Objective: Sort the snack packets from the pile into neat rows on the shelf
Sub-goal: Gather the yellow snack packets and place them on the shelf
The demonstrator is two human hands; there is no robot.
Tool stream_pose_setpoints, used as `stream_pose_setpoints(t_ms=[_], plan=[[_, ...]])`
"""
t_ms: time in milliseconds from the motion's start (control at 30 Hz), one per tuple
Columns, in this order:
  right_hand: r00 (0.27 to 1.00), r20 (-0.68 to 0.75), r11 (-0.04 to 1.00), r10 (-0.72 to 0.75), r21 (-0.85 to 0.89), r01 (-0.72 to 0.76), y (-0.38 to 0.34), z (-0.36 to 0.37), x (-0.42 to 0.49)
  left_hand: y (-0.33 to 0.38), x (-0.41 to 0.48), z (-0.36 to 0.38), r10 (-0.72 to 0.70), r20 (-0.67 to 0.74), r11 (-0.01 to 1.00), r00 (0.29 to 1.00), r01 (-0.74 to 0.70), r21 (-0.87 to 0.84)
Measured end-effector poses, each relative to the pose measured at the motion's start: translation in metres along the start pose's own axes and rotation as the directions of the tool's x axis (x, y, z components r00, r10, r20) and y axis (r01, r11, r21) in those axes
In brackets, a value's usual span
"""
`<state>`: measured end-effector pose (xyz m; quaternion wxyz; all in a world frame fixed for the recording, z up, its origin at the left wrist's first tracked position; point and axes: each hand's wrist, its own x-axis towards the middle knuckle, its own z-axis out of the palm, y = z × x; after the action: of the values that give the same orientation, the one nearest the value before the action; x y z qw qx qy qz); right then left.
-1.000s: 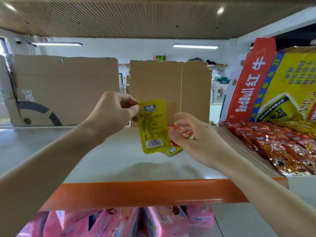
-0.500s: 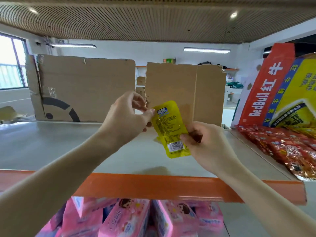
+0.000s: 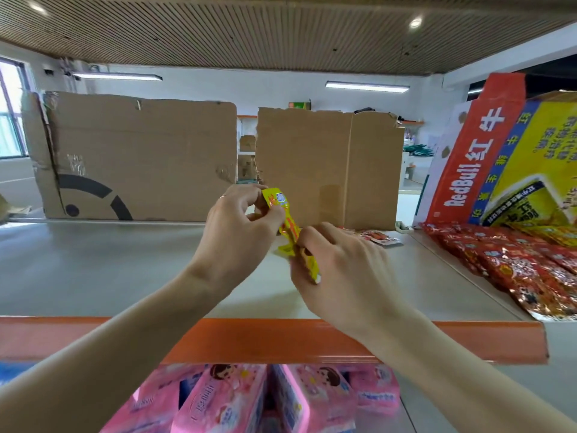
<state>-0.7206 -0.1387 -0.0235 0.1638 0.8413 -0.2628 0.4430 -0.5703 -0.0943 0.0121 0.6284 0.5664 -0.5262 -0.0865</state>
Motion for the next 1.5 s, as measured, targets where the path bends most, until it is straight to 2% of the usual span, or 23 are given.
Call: stream_pose_setpoints(t_ms=[67, 133, 267, 367, 467, 567, 767, 900, 1100, 1333, 1500], plan=[[0.996, 0.037, 0.985, 0.078, 0.15, -0.083, 0.001, -0.002, 0.001, -0.005, 0.005, -0.004, -0.015, 0.023, 0.999, 1.0, 0.017, -0.049], [0.976, 0.063, 0.926, 0.207, 0.31, -0.216, 0.009, -0.002, 0.0, -0.009, 0.009, -0.01, -0.025, 0.057, 0.983, 0.998, 0.035, -0.182], [0.912, 0.166, 0.828, 0.374, 0.383, -0.409, 0.029, 0.005, 0.001, -0.013, 0.012, -0.017, 0.009, 0.158, 0.931, 0.987, 0.049, -0.361], [0.898, 0.289, 0.775, 0.331, 0.459, -0.434, 0.032, 0.006, 0.004, -0.013, 0.01, -0.017, 0.074, 0.258, 0.893, 0.963, 0.051, -0.447], [0.925, 0.306, 0.789, 0.226, 0.499, -0.358, 0.031, 0.004, 0.003, -0.018, 0.013, -0.014, 0.1, 0.293, 0.875, 0.951, 0.056, -0.481], [0.92, 0.335, 0.752, 0.203, 0.549, -0.366, 0.034, -0.003, 0.0, -0.022, 0.015, -0.008, 0.101, 0.285, 0.894, 0.953, 0.039, -0.446], [0.926, 0.337, 0.784, 0.17, 0.523, -0.334, 0.045, -0.019, -0.005, -0.013, 0.01, 0.007, 0.148, 0.268, 0.953, 0.952, -0.064, -0.298], [0.924, 0.333, 0.779, 0.188, 0.523, -0.347, 0.055, -0.036, -0.015, 0.006, 0.008, 0.021, 0.168, 0.267, 0.942, 0.949, -0.075, -0.327], [0.944, 0.216, 0.823, 0.249, 0.467, -0.324, 0.084, -0.077, -0.035, 0.047, -0.001, 0.059, 0.199, 0.311, 0.922, 0.929, -0.07, -0.38], [0.933, 0.115, 0.862, 0.34, 0.358, -0.359, 0.131, -0.136, -0.08, 0.081, -0.032, 0.134, 0.241, 0.381, 0.907, 0.892, -0.067, -0.416], [0.909, 0.101, 0.852, 0.403, 0.321, -0.414, 0.169, -0.185, -0.118, 0.112, -0.06, 0.193, 0.27, 0.426, 0.896, 0.863, -0.063, -0.44]])
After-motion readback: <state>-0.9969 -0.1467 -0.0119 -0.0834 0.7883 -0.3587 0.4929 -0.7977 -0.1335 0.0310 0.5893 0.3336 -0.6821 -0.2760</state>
